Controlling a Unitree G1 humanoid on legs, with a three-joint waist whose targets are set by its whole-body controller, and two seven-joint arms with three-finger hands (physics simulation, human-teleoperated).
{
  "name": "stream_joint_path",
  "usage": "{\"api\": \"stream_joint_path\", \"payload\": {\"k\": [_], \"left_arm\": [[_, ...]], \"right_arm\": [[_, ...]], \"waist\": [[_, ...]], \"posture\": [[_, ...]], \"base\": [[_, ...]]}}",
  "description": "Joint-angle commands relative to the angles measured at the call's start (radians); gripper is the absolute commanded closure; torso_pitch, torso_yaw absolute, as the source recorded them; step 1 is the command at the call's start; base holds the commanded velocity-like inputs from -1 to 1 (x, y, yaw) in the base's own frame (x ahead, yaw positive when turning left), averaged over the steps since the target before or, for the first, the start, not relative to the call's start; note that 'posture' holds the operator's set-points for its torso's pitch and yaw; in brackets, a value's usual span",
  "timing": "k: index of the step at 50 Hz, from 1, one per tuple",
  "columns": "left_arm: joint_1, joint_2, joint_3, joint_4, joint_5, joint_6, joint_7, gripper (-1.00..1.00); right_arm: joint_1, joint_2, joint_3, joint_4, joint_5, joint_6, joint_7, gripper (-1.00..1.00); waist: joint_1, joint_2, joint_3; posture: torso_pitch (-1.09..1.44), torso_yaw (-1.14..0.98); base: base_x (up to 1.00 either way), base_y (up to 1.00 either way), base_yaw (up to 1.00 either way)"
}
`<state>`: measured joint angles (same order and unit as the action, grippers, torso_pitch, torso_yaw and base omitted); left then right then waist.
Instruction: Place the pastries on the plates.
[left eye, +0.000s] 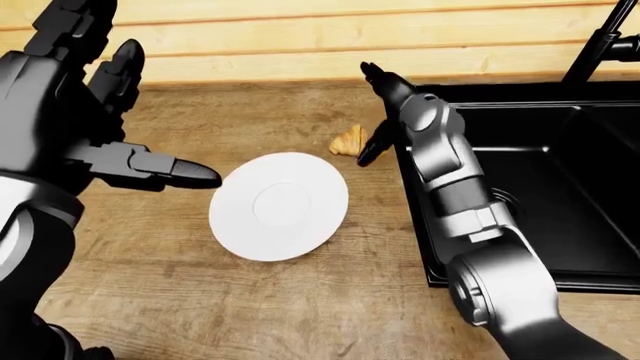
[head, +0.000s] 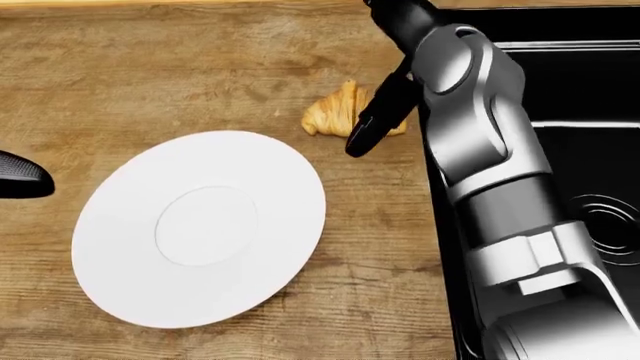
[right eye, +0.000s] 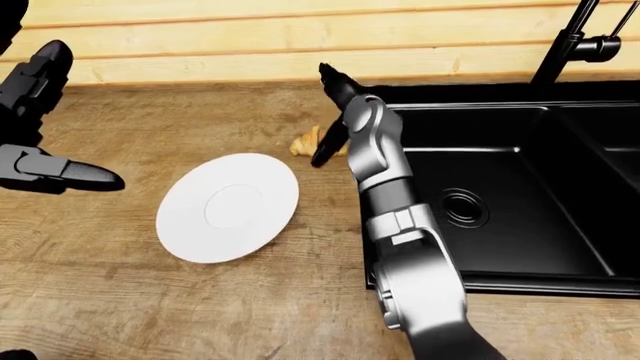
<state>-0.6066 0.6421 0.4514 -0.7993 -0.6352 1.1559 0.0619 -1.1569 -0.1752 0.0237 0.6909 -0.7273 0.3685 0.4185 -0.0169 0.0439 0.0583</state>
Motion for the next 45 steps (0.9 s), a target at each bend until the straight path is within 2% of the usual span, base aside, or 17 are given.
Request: {"api": "stream_joint_path", "payload": {"k": [1, 6, 9, 18, 24, 27, 32, 35, 37, 38, 39, 45], "left_arm": [[-0.018, 0.012, 0.015, -0.010, 0.014, -0.032, 0.003, -1.00], [-0.021, 0.011, 0.020, -0.012, 0.016, -0.027, -0.001, -1.00], [-0.017, 0.010, 0.023, -0.013, 0.018, -0.028, -0.003, -1.00], [-0.018, 0.008, 0.018, -0.005, 0.034, -0.032, -0.014, -1.00], [-0.016, -0.002, -0.005, -0.001, 0.062, -0.045, -0.026, -1.00], [-0.014, -0.006, 0.005, -0.007, 0.066, -0.037, -0.034, -1.00], [-0.005, -0.012, 0.011, -0.003, 0.077, -0.047, -0.044, -1.00], [-0.003, -0.016, 0.011, -0.004, 0.081, -0.048, -0.047, -1.00], [-0.003, -0.015, 0.015, -0.006, 0.081, -0.043, -0.049, -1.00], [-0.004, -0.015, 0.018, -0.011, 0.078, -0.037, -0.049, -1.00], [-0.002, -0.016, 0.017, -0.011, 0.080, -0.040, -0.049, -1.00], [0.001, -0.016, 0.027, -0.018, 0.075, -0.032, -0.052, -1.00]], "right_arm": [[-0.051, -0.006, -0.011, -0.015, -0.017, -0.047, -0.040, -1.00], [-0.045, 0.009, -0.003, 0.038, -0.034, -0.087, -0.072, -1.00], [-0.047, 0.015, 0.000, 0.073, -0.045, -0.108, -0.093, -0.84], [-0.032, 0.019, 0.005, 0.126, -0.077, -0.140, -0.117, -0.54], [-0.022, 0.019, 0.009, 0.134, -0.097, -0.149, -0.118, -0.29], [-0.013, 0.020, 0.011, 0.133, -0.109, -0.154, -0.116, -0.19], [-0.007, 0.018, 0.015, 0.134, -0.135, -0.163, -0.113, 0.11], [0.000, 0.019, 0.015, 0.127, -0.146, -0.164, -0.110, 0.21], [-0.001, 0.016, 0.013, 0.122, -0.155, -0.165, -0.114, 0.39], [-0.002, 0.014, 0.012, 0.114, -0.158, -0.162, -0.106, 0.66], [-0.006, 0.012, 0.011, 0.108, -0.162, -0.159, -0.103, 0.72], [-0.024, -0.007, -0.002, 0.024, -0.181, -0.118, -0.059, 0.78]], "waist": [[-0.001, 0.003, -0.031], [0.000, 0.004, -0.031], [-0.001, 0.005, -0.032], [0.000, 0.004, -0.034], [0.001, 0.002, -0.034], [0.001, 0.001, -0.035], [0.001, 0.000, -0.034], [0.003, 0.000, -0.035], [0.005, -0.001, -0.036], [0.006, -0.002, -0.036], [0.007, -0.002, -0.037], [0.010, -0.006, -0.038]], "posture": [[0.00, 0.00], [0.00, 0.00], [0.00, 0.00], [0.00, 0.00], [0.00, 0.00], [0.00, 0.00], [0.00, 0.00], [0.00, 0.00], [0.00, 0.00], [0.00, 0.00], [0.00, 0.00], [0.00, 0.00]], "base": [[0.00, 0.00, 0.00], [0.00, 0.00, 0.00], [0.00, 0.00, 0.00], [0.00, 0.00, 0.00], [0.00, 0.00, 0.00], [0.00, 0.00, 0.00], [0.00, 0.00, 0.00], [0.00, 0.00, 0.00], [0.00, 0.00, 0.00], [0.00, 0.00, 0.00], [0.00, 0.00, 0.00], [0.00, 0.00, 0.00]]}}
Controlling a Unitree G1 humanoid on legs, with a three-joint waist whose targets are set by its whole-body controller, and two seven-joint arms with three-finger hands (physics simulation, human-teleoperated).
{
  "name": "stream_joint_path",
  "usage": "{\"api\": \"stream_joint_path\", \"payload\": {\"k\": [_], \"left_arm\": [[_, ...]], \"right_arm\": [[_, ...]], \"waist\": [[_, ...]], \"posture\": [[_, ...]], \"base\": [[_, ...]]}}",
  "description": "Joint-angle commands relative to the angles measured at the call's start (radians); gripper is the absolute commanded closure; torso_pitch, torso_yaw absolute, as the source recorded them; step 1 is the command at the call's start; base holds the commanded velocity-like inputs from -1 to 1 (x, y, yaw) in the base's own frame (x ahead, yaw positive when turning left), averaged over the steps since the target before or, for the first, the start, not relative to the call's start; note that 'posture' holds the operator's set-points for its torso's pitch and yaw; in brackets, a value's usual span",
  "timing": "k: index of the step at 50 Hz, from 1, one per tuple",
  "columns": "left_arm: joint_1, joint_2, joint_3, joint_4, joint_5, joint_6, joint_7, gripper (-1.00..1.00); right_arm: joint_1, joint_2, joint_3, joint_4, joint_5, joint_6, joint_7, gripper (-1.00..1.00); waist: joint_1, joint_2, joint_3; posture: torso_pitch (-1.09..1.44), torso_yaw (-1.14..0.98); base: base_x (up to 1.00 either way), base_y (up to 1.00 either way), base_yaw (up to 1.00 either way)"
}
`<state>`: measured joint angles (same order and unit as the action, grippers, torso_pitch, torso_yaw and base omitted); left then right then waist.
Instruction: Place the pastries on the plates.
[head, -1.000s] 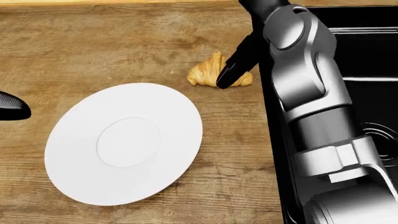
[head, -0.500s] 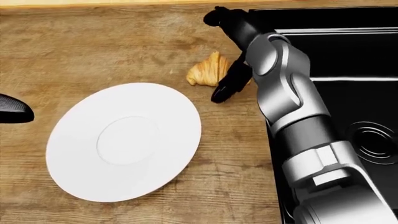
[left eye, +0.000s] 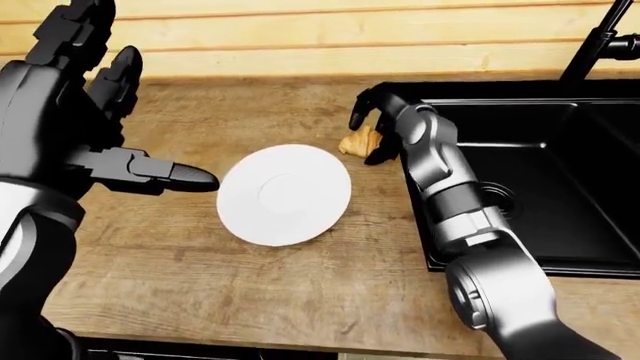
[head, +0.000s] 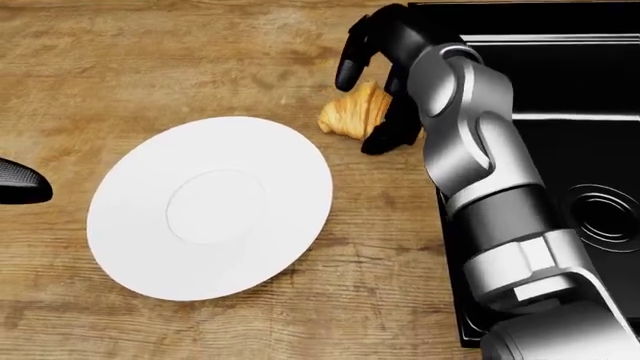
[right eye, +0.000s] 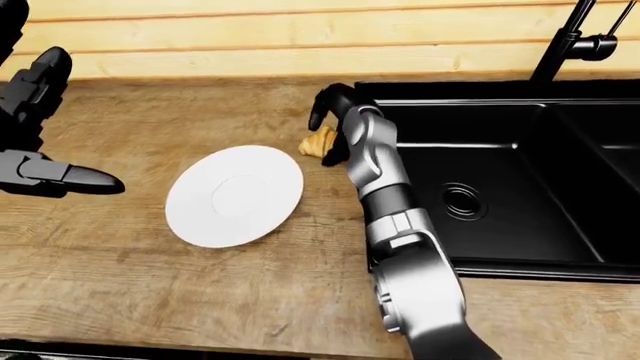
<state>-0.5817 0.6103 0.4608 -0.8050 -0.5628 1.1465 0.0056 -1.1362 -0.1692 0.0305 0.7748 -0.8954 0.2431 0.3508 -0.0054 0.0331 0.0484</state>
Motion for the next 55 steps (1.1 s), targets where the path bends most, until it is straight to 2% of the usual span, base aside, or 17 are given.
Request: {"api": "stream_joint_path", "payload": {"k": [1, 9, 19, 25, 40, 55], "left_arm": [[-0.027, 0.019, 0.022, -0.010, 0.000, -0.020, 0.004, -1.00], [-0.026, 0.030, 0.033, -0.009, -0.021, -0.020, 0.015, -1.00], [-0.040, 0.052, 0.044, -0.012, -0.061, -0.003, 0.040, -1.00], [-0.030, 0.062, 0.060, -0.010, -0.091, -0.009, 0.055, -1.00], [-0.017, 0.109, 0.083, 0.003, -0.171, -0.025, 0.102, -1.00], [0.010, 0.128, 0.080, 0.017, -0.189, -0.063, 0.114, -1.00]], "right_arm": [[-0.047, -0.016, -0.012, -0.081, -0.013, 0.015, 0.023, 0.77], [-0.078, -0.041, -0.026, -0.281, -0.029, 0.090, 0.168, 0.84], [-0.073, 0.016, -0.011, -0.456, -0.007, 0.114, 0.324, 0.88], [-0.091, 0.055, 0.009, -0.475, -0.018, 0.104, 0.355, 0.93], [-0.075, 0.184, 0.052, -0.682, 0.010, 0.101, 0.524, 0.98], [-0.026, 0.282, 0.095, -0.708, 0.037, 0.087, 0.547, 0.91]], "waist": [[-0.001, 0.004, -0.028], [-0.001, 0.005, -0.023], [-0.009, 0.006, -0.021], [-0.014, 0.007, -0.022], [-0.021, 0.024, -0.001], [-0.026, 0.038, -0.005]], "posture": [[0.00, 0.00], [0.00, 0.00], [0.00, 0.00], [0.00, 0.00], [0.00, 0.00], [0.00, 0.00]], "base": [[0.00, 0.00, 0.00], [0.00, 0.00, 0.00], [0.00, 0.00, 0.00], [0.00, 0.00, 0.00], [0.00, 0.00, 0.00], [0.00, 0.00, 0.00]]}}
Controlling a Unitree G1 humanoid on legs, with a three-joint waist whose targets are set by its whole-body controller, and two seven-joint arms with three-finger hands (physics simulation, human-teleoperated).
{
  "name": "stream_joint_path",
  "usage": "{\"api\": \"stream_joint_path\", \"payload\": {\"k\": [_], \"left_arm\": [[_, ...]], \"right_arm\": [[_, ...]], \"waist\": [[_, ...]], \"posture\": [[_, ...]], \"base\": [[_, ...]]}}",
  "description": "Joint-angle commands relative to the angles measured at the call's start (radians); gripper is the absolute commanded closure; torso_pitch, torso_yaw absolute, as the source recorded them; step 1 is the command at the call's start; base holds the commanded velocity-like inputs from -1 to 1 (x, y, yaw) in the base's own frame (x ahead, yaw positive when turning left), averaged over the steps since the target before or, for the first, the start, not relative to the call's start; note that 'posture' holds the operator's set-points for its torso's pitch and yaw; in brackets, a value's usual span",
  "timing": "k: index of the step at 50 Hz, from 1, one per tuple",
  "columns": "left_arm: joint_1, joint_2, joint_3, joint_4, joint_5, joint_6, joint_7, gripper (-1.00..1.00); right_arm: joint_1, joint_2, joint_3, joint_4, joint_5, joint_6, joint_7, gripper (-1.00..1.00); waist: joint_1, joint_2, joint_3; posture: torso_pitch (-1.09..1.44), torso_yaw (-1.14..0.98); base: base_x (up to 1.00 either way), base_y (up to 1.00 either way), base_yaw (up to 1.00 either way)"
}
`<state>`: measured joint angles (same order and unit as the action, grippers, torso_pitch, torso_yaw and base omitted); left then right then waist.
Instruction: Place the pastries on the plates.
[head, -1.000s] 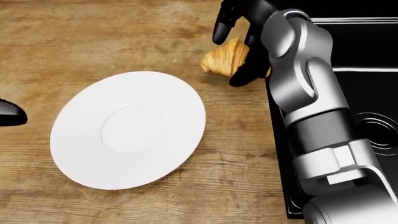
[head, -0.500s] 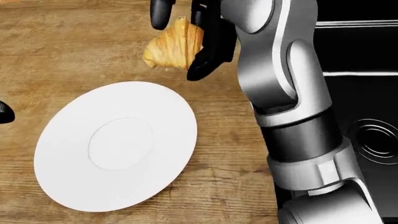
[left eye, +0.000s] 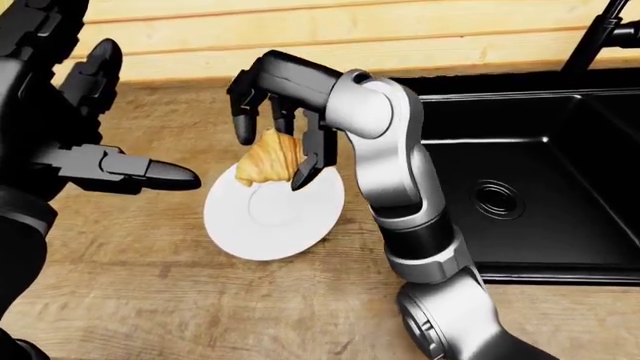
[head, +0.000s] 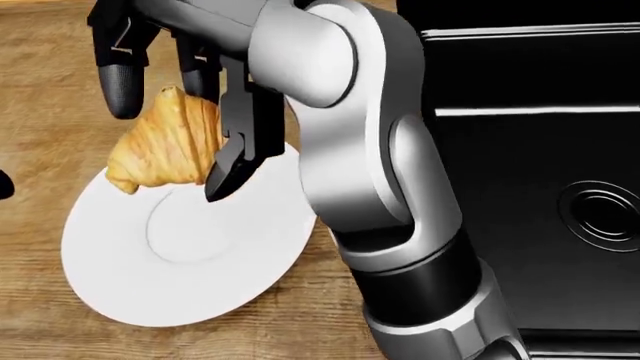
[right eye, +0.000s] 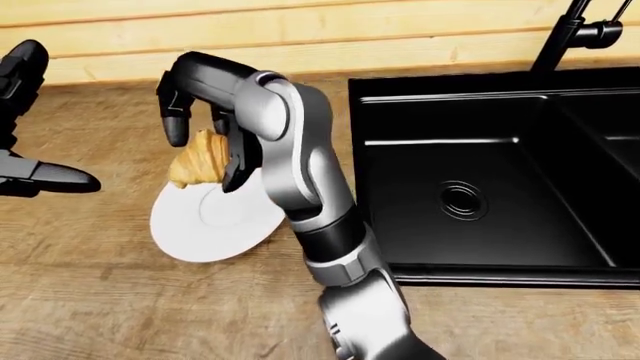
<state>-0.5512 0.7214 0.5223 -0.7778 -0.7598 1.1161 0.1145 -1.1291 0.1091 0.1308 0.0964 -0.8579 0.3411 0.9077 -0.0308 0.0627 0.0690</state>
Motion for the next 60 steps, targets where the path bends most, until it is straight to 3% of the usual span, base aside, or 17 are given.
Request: {"api": "stream_joint_path", "payload": {"k": [1, 14, 39, 60], "left_arm": [[-0.023, 0.018, 0.023, -0.014, 0.002, -0.026, 0.008, -1.00], [-0.011, 0.017, 0.022, -0.004, 0.021, -0.045, -0.008, -1.00], [0.007, 0.020, 0.032, -0.001, 0.016, -0.058, -0.008, -1.00], [0.010, 0.023, 0.038, 0.008, 0.022, -0.067, -0.015, -1.00]], "right_arm": [[-0.028, 0.008, -0.003, -0.029, -0.002, -0.013, -0.008, 0.91], [0.041, 0.045, 0.017, -0.008, -0.043, -0.068, -0.004, 0.34], [0.150, 0.064, 0.035, -0.019, -0.093, -0.114, 0.038, 0.19], [0.227, 0.063, 0.045, -0.032, -0.151, -0.146, 0.079, -0.32]], "waist": [[0.000, 0.008, -0.026], [-0.002, 0.009, -0.033], [0.003, -0.016, -0.052], [0.014, -0.036, -0.068]], "posture": [[0.00, 0.00], [0.00, 0.00], [0.00, 0.00], [0.00, 0.00]], "base": [[0.00, 0.00, 0.00], [0.00, 0.00, 0.00], [0.00, 0.00, 0.00], [0.00, 0.00, 0.00]]}}
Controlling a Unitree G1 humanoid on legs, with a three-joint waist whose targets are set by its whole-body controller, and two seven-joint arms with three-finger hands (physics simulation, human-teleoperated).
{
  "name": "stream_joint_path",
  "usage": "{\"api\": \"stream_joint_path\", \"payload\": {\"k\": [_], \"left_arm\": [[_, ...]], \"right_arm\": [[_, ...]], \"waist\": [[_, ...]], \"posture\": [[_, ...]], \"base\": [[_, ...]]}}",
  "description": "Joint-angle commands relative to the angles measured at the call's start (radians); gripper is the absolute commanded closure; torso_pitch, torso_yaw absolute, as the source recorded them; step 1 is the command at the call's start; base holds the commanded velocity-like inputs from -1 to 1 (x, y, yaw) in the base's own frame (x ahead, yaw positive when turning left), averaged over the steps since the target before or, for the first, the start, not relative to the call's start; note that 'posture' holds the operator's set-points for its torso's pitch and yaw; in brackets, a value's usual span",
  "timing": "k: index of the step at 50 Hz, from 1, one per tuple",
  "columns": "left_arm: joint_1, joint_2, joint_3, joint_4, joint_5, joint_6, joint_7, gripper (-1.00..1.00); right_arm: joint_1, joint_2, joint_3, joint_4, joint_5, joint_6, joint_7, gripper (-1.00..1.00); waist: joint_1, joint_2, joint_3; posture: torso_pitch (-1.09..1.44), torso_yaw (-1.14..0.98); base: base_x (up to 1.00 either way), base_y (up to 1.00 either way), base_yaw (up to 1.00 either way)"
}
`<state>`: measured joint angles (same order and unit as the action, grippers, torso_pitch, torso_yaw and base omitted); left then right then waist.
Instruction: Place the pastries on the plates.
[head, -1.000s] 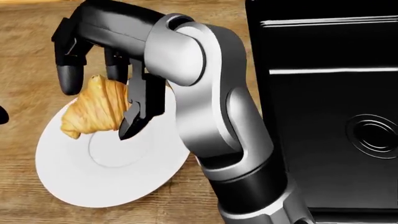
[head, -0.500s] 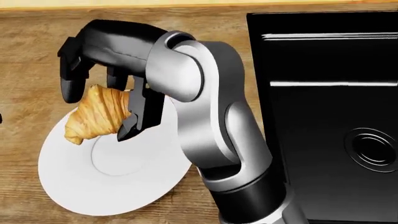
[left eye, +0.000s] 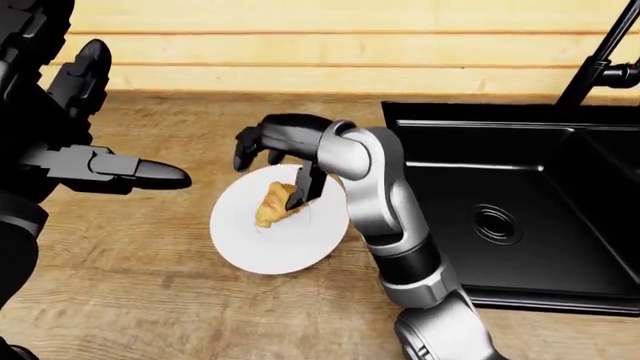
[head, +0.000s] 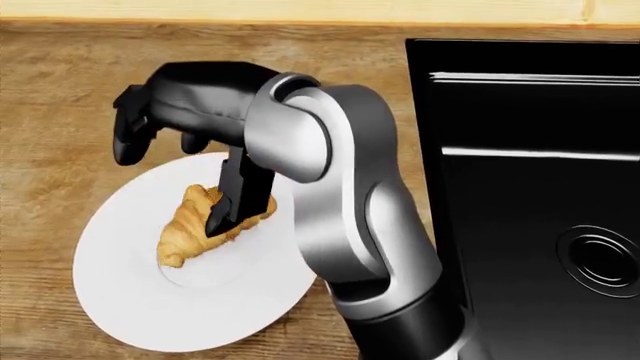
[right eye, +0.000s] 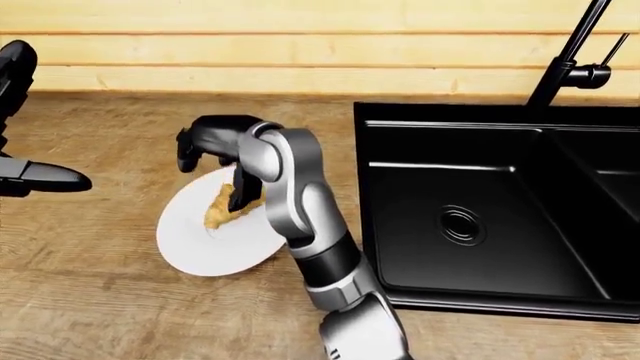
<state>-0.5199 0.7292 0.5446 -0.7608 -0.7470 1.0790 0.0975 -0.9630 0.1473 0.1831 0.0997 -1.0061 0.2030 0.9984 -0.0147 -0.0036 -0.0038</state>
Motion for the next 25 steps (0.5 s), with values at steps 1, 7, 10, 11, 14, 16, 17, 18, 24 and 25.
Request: {"api": "stream_joint_path", "payload": {"k": [1, 7, 10, 11, 14, 16, 17, 18, 24, 25], "left_arm": [[-0.021, 0.016, 0.017, -0.010, 0.009, -0.029, 0.002, -1.00], [-0.021, 0.017, 0.017, -0.008, 0.010, -0.030, 0.001, -1.00], [-0.030, 0.019, 0.015, -0.009, 0.005, -0.023, 0.005, -1.00], [-0.034, 0.023, 0.018, -0.008, 0.002, -0.019, 0.006, -1.00], [-0.041, 0.031, 0.022, -0.008, -0.010, -0.012, 0.012, -1.00], [-0.049, 0.038, 0.025, -0.010, -0.023, -0.002, 0.020, -1.00], [-0.054, 0.043, 0.025, -0.009, -0.029, 0.001, 0.025, -1.00], [-0.056, 0.047, 0.024, -0.008, -0.034, 0.002, 0.029, -1.00], [-0.080, 0.095, 0.049, -0.002, -0.100, 0.026, 0.059, -1.00], [-0.078, 0.101, 0.051, 0.000, -0.109, 0.023, 0.064, -1.00]], "right_arm": [[0.061, 0.025, -0.008, -0.037, -0.004, -0.007, -0.009, -0.31], [0.021, 0.007, -0.029, -0.090, -0.008, 0.030, 0.053, -0.32], [-0.012, -0.012, -0.044, -0.136, -0.009, 0.061, 0.101, -0.32], [-0.024, -0.024, -0.051, -0.160, -0.010, 0.077, 0.128, -0.32], [-0.051, -0.066, -0.074, -0.226, -0.011, 0.113, 0.196, -0.31], [-0.057, -0.097, -0.084, -0.276, -0.016, 0.136, 0.245, -0.31], [-0.067, -0.116, -0.095, -0.309, -0.018, 0.153, 0.278, -0.31], [-0.075, -0.134, -0.104, -0.334, -0.020, 0.165, 0.305, -0.32], [-0.144, -0.265, -0.181, -0.481, -0.001, 0.263, 0.460, -0.33], [-0.145, -0.283, -0.184, -0.493, 0.006, 0.272, 0.470, -0.33]], "waist": [[-0.002, 0.029, 0.004], [0.000, 0.028, 0.008], [0.001, 0.032, 0.015], [0.001, 0.034, 0.019], [0.000, 0.039, 0.029], [-0.001, 0.041, 0.035], [0.000, 0.042, 0.038], [-0.001, 0.044, 0.040], [-0.002, 0.046, 0.053], [-0.002, 0.047, 0.055]], "posture": [[0.00, 0.00], [0.00, 0.00], [0.00, 0.00], [0.00, 0.00], [0.00, 0.00], [0.00, 0.00], [0.00, 0.00], [0.00, 0.00], [0.00, 0.00], [0.00, 0.00]], "base": [[0.00, 0.00, 0.00], [0.00, 0.00, 0.00], [0.00, 0.00, 0.00], [0.00, 0.00, 0.00], [0.00, 0.00, 0.00], [0.00, 0.00, 0.00], [0.00, 0.00, 0.00], [0.00, 0.00, 0.00], [0.00, 0.00, 0.00], [0.00, 0.00, 0.00]]}}
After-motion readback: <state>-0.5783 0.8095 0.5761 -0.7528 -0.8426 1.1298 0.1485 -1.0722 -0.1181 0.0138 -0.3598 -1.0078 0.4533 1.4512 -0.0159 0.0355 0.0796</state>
